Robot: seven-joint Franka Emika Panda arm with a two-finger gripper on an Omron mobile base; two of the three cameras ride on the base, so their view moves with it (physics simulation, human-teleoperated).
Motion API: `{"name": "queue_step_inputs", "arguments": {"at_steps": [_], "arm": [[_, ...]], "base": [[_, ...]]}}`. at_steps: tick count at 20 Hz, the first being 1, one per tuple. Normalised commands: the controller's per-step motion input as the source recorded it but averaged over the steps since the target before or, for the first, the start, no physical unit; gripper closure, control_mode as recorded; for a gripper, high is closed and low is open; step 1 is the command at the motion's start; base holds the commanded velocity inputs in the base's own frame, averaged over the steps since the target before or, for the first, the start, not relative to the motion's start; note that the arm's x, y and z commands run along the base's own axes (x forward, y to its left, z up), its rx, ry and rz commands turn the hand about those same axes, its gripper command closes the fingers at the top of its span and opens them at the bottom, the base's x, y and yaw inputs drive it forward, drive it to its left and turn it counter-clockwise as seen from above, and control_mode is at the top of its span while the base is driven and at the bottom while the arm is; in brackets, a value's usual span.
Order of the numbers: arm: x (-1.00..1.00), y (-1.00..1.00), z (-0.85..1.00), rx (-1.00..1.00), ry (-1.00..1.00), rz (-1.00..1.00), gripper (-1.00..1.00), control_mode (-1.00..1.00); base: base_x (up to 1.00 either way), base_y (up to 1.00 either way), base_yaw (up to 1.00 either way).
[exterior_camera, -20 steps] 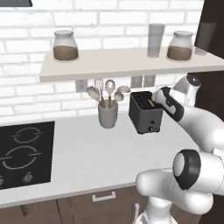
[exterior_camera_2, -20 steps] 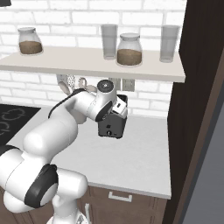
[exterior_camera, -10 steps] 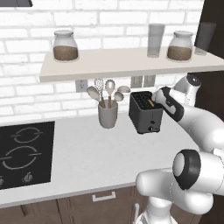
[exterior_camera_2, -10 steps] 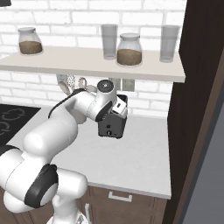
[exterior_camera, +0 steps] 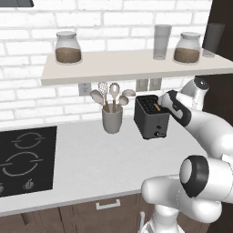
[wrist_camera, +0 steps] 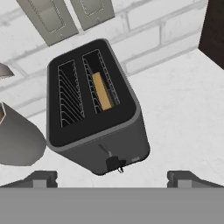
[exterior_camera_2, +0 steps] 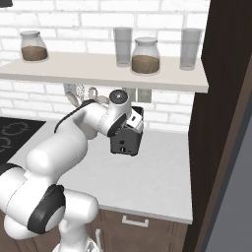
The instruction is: Start the toaster. Once the lever pops up, take the bread to the plate on the dining counter.
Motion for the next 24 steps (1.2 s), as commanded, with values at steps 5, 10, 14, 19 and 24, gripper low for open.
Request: {"name": "queue_step_inputs", "arguments": {"at_steps": [5,10,14,19,24], "arm": [[0.0,0.0,0.0,0.0,0.0,0.0,-1.0,-1.0],[0.0,0.0,0.0,0.0,0.0,0.0,-1.0,-1.0],[0.0,0.0,0.0,0.0,0.0,0.0,-1.0,-1.0],[0.0,0.0,0.0,0.0,0.0,0.0,-1.0,-1.0],[0.0,0.0,0.0,0.0,0.0,0.0,-1.0,-1.0]], "base": [[0.0,0.0,0.0],[0.0,0.0,0.0],[0.0,0.0,0.0],[0.0,0.0,0.0],[0.0,0.0,0.0]]}}
